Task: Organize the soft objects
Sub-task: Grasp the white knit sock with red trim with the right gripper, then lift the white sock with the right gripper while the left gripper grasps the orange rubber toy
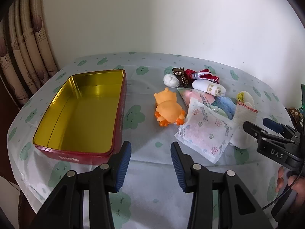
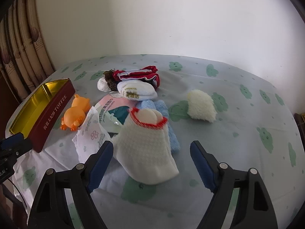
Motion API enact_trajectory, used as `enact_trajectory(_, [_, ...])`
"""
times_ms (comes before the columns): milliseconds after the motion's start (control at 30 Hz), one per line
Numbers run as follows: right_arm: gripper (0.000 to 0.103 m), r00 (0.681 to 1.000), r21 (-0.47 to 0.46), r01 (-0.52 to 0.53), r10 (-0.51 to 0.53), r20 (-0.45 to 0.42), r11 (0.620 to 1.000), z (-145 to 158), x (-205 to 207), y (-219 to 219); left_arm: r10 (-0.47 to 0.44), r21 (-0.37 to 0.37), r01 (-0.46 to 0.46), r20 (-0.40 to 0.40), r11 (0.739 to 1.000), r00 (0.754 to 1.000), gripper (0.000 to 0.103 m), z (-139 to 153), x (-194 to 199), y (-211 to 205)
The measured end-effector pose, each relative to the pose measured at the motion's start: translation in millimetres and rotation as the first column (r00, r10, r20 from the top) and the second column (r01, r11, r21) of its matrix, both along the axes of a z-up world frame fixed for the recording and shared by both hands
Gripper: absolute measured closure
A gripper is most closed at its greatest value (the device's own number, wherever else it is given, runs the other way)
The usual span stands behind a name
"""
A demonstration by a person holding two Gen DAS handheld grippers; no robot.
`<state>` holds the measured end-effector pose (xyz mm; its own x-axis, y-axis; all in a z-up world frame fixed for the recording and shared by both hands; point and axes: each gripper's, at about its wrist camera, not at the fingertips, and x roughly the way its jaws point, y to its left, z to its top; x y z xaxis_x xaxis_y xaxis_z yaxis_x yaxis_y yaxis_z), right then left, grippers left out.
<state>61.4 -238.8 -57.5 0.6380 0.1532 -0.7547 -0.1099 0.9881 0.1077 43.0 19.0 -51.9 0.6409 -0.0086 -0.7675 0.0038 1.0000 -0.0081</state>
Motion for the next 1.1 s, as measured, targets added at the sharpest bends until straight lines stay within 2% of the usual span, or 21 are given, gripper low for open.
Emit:
enact_trajectory(333, [0.028, 0.999, 0.022, -0.011, 0.012, -0.037, 1.000, -22.6, 23.7, 0.8, -0.032, 0.015, 0.032, -0.015, 0.999, 0.999, 0.059, -5.8, 23.3, -8.8])
enact_trajectory(367, [0.030, 0.999, 0.023, -0.014, 0.015, -0.037, 1.000, -23.9, 25.0, 2.0, -0.032, 0.020, 0.032, -0.014, 0.999, 0.999, 0.059, -6.1, 25.3, -9.2])
enact_trajectory(500, [0.050, 0.998, 0.022, -0.052, 0.052, -0.031, 0.998, -29.2, 25.3, 7.8, -0.032, 0.016, 0.032, -0.018, 0.999, 0.999, 0.059, -7.2, 34.4, -8.9])
enact_trajectory(700, [0.064, 0.996, 0.014, -0.086, 0.086, 0.001, 0.996, -26.7, 18.2, 10.0, -0.029, 0.014, 0.029, -0.018, 0.999, 0.999, 0.059, -6.6, 47.1, -7.9])
enact_trajectory(867, [0.072, 0.996, 0.043, -0.090, 0.090, 0.011, 0.995, -21.0, 15.5, 2.0, -0.019, 0.004, 0.020, -0.020, 1.000, 1.000, 0.059, -4.7, 55.6, -5.6])
enact_trajectory(1000, [0.074, 0.997, 0.025, -0.066, 0.065, 0.040, 0.997, -11.4, 13.0, -5.4, -0.026, -0.009, 0.026, -0.029, 1.000, 0.999, 0.059, -2.0, 61.5, -6.0])
enact_trajectory(1100, [0.074, 0.998, -0.008, -0.028, 0.028, 0.063, 1.000, -5.8, 10.4, -14.8, -0.026, -0.050, 0.023, -0.049, 0.998, 0.998, 0.059, -0.2, 69.5, -2.9])
